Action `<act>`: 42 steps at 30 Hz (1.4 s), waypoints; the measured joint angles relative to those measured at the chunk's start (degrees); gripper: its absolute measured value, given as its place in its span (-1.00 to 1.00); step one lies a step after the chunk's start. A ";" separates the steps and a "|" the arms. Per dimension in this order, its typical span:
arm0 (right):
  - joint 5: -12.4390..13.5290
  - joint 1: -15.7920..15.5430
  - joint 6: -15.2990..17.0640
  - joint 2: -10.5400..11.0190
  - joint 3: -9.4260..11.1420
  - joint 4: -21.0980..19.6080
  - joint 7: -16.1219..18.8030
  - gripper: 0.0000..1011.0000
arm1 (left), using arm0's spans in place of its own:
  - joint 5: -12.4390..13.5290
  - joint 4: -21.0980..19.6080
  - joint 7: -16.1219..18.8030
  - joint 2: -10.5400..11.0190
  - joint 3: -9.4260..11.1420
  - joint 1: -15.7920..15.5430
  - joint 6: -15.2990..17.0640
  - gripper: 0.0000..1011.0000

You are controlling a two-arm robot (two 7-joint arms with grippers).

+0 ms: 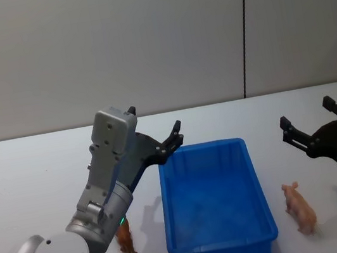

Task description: Pick up the two dolls from the table and place them into the box.

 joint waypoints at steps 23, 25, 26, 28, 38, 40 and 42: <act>0.02 0.00 0.00 0.04 0.03 0.00 0.03 0.98 | 0.00 0.00 0.00 0.00 0.00 0.00 0.00 0.98; 0.22 0.00 0.07 0.20 0.20 0.10 0.19 0.98 | 0.00 0.00 0.00 0.00 0.00 0.00 0.00 0.98; 0.22 0.00 0.07 0.20 0.20 0.10 0.19 0.98 | 0.00 0.00 0.00 0.00 0.00 0.00 0.00 0.98; 0.74 -0.08 0.37 0.71 0.64 0.38 0.65 0.98 | 0.00 0.00 0.00 0.00 0.00 0.00 0.00 0.98; 3.10 -0.87 2.70 3.43 2.77 1.94 2.29 0.98 | 0.00 0.00 0.00 0.00 0.00 0.00 0.00 0.98; 3.54 -1.13 3.60 4.11 3.28 2.35 2.66 0.98 | 0.00 0.00 0.00 0.00 0.00 0.00 0.00 0.98; 3.78 -1.27 4.33 4.53 3.55 2.62 2.93 0.98 | 0.00 0.00 0.00 0.00 0.00 0.00 0.00 0.98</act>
